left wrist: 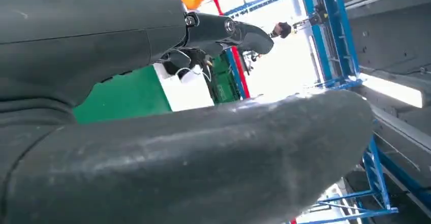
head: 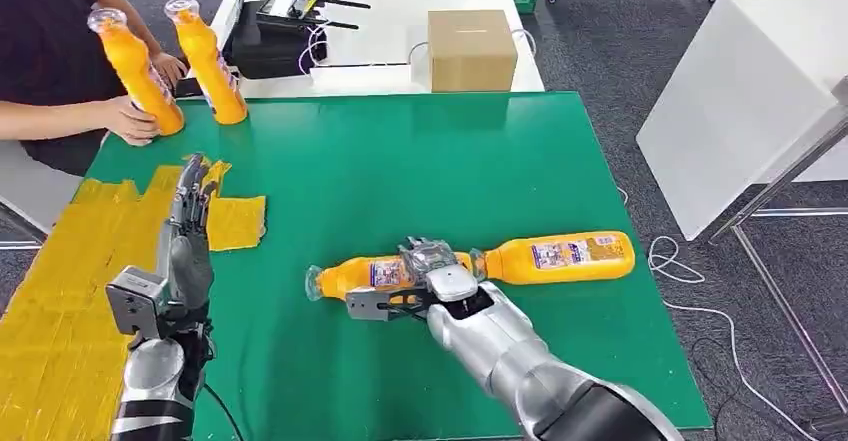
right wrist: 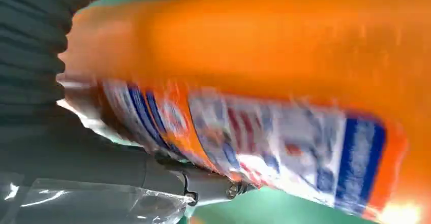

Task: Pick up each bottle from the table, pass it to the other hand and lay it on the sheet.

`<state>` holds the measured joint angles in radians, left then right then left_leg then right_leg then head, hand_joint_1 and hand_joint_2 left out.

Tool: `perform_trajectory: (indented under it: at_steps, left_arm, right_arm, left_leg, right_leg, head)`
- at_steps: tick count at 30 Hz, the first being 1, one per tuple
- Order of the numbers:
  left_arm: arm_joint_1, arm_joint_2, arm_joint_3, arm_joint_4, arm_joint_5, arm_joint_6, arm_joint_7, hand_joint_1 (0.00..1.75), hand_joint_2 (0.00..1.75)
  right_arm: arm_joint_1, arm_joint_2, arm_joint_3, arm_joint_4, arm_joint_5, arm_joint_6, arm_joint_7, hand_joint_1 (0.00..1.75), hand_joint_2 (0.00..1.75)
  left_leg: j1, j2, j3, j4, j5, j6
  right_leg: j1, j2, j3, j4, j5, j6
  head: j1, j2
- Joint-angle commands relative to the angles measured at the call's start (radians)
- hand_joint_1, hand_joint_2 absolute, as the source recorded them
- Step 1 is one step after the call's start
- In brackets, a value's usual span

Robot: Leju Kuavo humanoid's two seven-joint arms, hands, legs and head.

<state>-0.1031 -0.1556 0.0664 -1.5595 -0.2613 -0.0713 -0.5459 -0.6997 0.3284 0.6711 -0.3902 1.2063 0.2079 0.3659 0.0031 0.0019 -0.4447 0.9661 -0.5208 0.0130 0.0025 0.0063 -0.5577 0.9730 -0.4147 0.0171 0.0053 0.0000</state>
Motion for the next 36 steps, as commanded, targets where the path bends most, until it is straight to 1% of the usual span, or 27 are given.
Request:
perform_trajectory:
  at_steps: [1,2,3,6,9,11,12,13,15,16,17,18,20,21,23,27,31,32,35,36]
  left_arm:
    - [0.019,0.010,0.033,0.018,0.020,-0.006,0.011,0.00,0.00]
    - [0.019,0.010,0.033,0.018,0.020,-0.006,0.011,0.00,0.00]
    - [0.015,0.008,0.039,0.024,0.020,-0.007,0.011,0.00,0.00]
    - [0.010,0.009,0.043,0.034,0.022,-0.012,0.010,0.00,0.00]
    - [0.011,0.008,0.048,0.035,0.026,-0.015,0.009,0.00,0.00]
    - [0.013,0.008,0.049,0.036,0.026,-0.015,0.009,0.00,0.00]
    - [0.015,0.006,0.051,0.033,0.028,-0.017,0.009,0.00,0.00]
    - [0.017,0.005,0.052,0.034,0.032,-0.019,0.009,0.00,0.00]
    - [0.020,0.001,0.054,0.037,0.041,-0.027,0.013,0.00,0.00]
    - [0.021,0.001,0.054,0.037,0.041,-0.027,0.013,0.00,0.00]
    - [0.023,-0.002,0.055,0.039,0.048,-0.031,0.016,0.00,0.00]
    - [0.025,-0.005,0.055,0.042,0.061,-0.040,0.024,0.00,0.00]
    - [0.035,-0.018,0.057,0.051,0.108,-0.074,0.049,0.00,0.00]
    - [0.044,-0.024,0.058,0.054,0.140,-0.098,0.062,0.00,0.00]
    - [0.071,-0.038,0.055,0.059,0.186,-0.123,0.074,0.00,0.00]
    - [0.078,-0.037,0.055,0.055,0.188,-0.124,0.072,0.00,0.00]
    - [0.076,-0.035,0.055,0.053,0.189,-0.124,0.072,0.00,0.00]
    - [0.076,-0.035,0.055,0.053,0.189,-0.124,0.072,0.00,0.00]
    - [0.076,-0.035,0.055,0.053,0.189,-0.124,0.072,0.00,0.00]
    - [0.085,-0.054,0.071,0.052,0.252,-0.149,0.095,0.00,1.75]
  right_arm:
    - [0.002,-0.046,0.110,0.075,0.036,0.005,0.013,0.47,1.75]
    - [0.002,-0.046,0.110,0.075,0.036,0.005,0.013,1.52,1.75]
    - [0.003,-0.044,0.110,0.070,0.036,0.012,-0.001,1.75,1.75]
    - [0.005,-0.041,0.093,0.061,0.022,-0.009,-0.006,1.75,1.75]
    - [0.007,-0.037,0.068,0.054,-0.001,-0.038,-0.017,1.75,1.75]
    - [0.006,-0.036,0.067,0.053,-0.001,-0.038,-0.017,1.75,1.75]
    - [0.007,-0.036,0.053,0.047,-0.015,-0.052,-0.026,1.75,1.75]
    - [0.009,-0.035,0.042,0.043,-0.027,-0.065,-0.032,1.75,1.75]
    - [0.012,-0.034,0.022,0.034,-0.048,-0.085,-0.044,1.75,1.75]
    - [0.010,-0.034,0.022,0.033,-0.048,-0.085,-0.044,1.75,1.75]
    - [0.013,-0.034,0.010,0.027,-0.060,-0.097,-0.050,1.75,1.75]
    - [0.017,-0.034,0.001,0.022,-0.070,-0.114,-0.060,1.75,1.75]
    - [0.032,-0.029,-0.041,-0.005,-0.119,-0.177,-0.105,1.75,1.75]
    - [0.052,-0.025,-0.076,-0.043,-0.164,-0.240,-0.170,1.75,1.75]
    - [0.081,-0.017,-0.104,-0.098,-0.215,-0.286,-0.232,1.75,1.75]
    - [0.088,-0.018,-0.100,-0.111,-0.216,-0.284,-0.231,1.75,1.75]
    - [0.089,-0.020,-0.100,-0.112,-0.217,-0.283,-0.230,1.75,1.75]
    - [0.089,-0.020,-0.100,-0.112,-0.217,-0.283,-0.230,1.75,1.75]
    - [0.089,-0.020,-0.100,-0.112,-0.217,-0.283,-0.230,1.75,1.75]
    - [0.127,-0.020,-0.125,-0.188,-0.263,-0.370,-0.307,1.75,1.75]
  left_leg:
    - [0.001,-0.002,0.001,-0.002,0.001,0.000]
    - [0.001,-0.002,0.002,-0.001,0.001,0.000]
    - [0.001,-0.002,0.000,-0.001,0.002,0.000]
    - [0.001,-0.002,0.000,-0.001,0.003,0.000]
    - [0.000,-0.002,0.003,-0.001,0.002,0.000]
    - [0.001,-0.003,0.000,-0.002,0.004,0.000]
    - [0.000,-0.001,0.003,-0.001,0.002,0.000]
    - [0.001,-0.002,0.002,-0.001,0.003,0.000]
    - [0.000,-0.002,0.003,-0.001,0.002,0.000]
    - [0.001,-0.003,0.000,-0.002,0.004,0.000]
    - [0.000,-0.002,0.003,-0.001,0.002,0.000]
    - [0.001,-0.002,0.001,-0.001,0.003,0.000]
    - [0.000,-0.002,0.002,-0.001,0.003,0.000]
    - [0.000,-0.002,0.003,-0.001,0.002,0.000]
    - [0.000,-0.001,0.002,-0.001,0.002,0.000]
    - [0.000,0.000,0.000,-0.001,0.002,0.000]
    - [0.001,-0.003,-0.004,-0.001,0.003,-0.001]
    - [0.000,-0.001,-0.003,0.000,0.002,0.000]
    - [0.000,-0.001,-0.003,0.000,0.002,0.000]
    - [0.000,-0.001,-0.003,0.000,0.002,0.000]
  right_leg:
    - [0.001,-0.002,0.002,-0.002,0.001,0.001]
    - [0.001,-0.003,0.003,-0.002,0.001,0.001]
    - [0.001,-0.003,0.002,-0.003,0.002,0.001]
    - [0.001,-0.003,0.002,-0.003,0.003,0.001]
    - [0.000,-0.002,0.004,-0.001,0.001,0.000]
    - [0.001,-0.003,0.003,-0.004,0.003,0.000]
    - [0.000,-0.002,0.005,-0.002,0.003,-0.002]
    - [0.001,-0.002,0.004,-0.003,0.004,-0.002]
    - [0.000,-0.002,0.004,-0.001,0.003,-0.002]
    - [0.001,-0.004,0.002,-0.004,0.005,-0.001]
    - [0.000,-0.002,0.004,-0.002,0.003,-0.002]
    - [0.001,-0.002,0.003,-0.003,0.004,-0.002]
    - [0.000,-0.002,0.003,-0.002,0.003,-0.002]
    - [0.000,-0.002,0.003,-0.001,0.003,-0.002]
    - [0.000,-0.001,0.003,-0.002,0.003,-0.002]
    - [0.000,0.000,0.000,0.000,0.003,-0.002]
    - [0.001,-0.004,-0.003,-0.002,0.004,-0.002]
    - [0.000,-0.002,-0.002,-0.001,0.003,-0.002]
    - [0.001,-0.001,-0.003,-0.001,0.003,-0.002]
    - [0.000,-0.001,-0.003,0.000,0.003,-0.002]
  head:
    - [0.000,0.000]
    - [0.000,0.000]
    - [0.000,0.000]
    - [0.001,0.000]
    - [0.000,0.000]
    - [0.000,0.000]
    - [0.001,0.000]
    - [0.000,0.000]
    - [0.000,0.000]
    - [0.000,0.000]
    - [0.000,0.000]
    - [0.000,0.000]
    - [0.000,0.000]
    - [0.000,0.000]
    - [0.000,0.000]
    - [0.000,0.000]
    - [0.000,0.000]
    - [0.000,0.000]
    - [0.000,0.000]
    - [0.000,0.000]
